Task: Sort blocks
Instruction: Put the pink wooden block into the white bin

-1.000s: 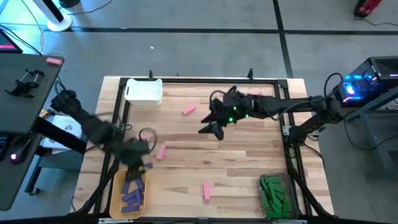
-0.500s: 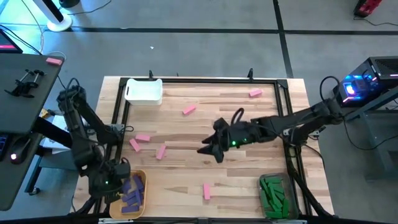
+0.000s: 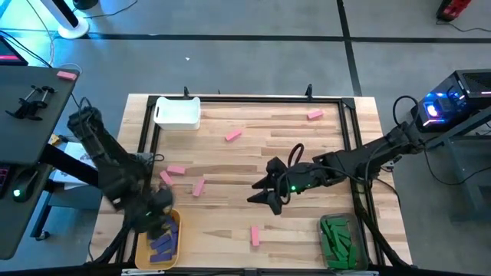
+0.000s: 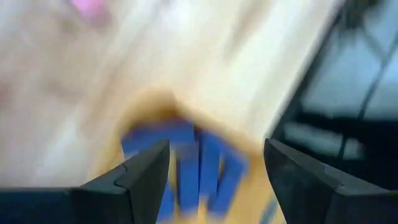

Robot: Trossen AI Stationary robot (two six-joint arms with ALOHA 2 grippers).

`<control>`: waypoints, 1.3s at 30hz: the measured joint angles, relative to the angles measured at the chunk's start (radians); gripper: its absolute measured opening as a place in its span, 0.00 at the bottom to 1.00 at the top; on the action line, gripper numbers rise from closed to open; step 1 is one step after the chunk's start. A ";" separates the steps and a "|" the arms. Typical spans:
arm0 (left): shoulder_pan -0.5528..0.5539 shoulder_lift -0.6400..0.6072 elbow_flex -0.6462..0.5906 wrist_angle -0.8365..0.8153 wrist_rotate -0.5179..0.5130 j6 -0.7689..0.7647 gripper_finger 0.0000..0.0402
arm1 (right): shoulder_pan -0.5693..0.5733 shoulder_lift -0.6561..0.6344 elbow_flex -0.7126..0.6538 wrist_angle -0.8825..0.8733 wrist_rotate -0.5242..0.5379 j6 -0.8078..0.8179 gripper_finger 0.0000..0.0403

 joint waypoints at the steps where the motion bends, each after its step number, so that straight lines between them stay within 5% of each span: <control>1: 0.060 0.002 0.000 0.001 -0.012 0.017 0.61 | 0.002 0.000 0.000 0.000 -0.001 -0.009 0.50; 8: 0.511 0.156 0.001 -0.012 -0.015 0.280 0.62 | 0.005 0.000 0.000 -0.003 -0.001 -0.053 0.50; 13: 0.683 0.322 0.000 -0.010 0.032 0.313 0.62 | 0.006 0.000 0.000 -0.032 -0.001 -0.060 0.50; 22: 0.628 0.419 0.001 0.065 -0.015 0.084 0.62 | 0.011 0.000 0.000 -0.090 0.000 -0.060 0.50; 28: 0.621 0.473 0.000 0.010 -0.030 0.040 0.62 | 0.011 -0.001 0.000 -0.090 0.000 -0.060 0.50; 39: 0.632 0.472 -0.127 0.210 0.046 0.003 0.62 | 0.020 -0.001 0.000 -0.107 0.000 -0.051 0.50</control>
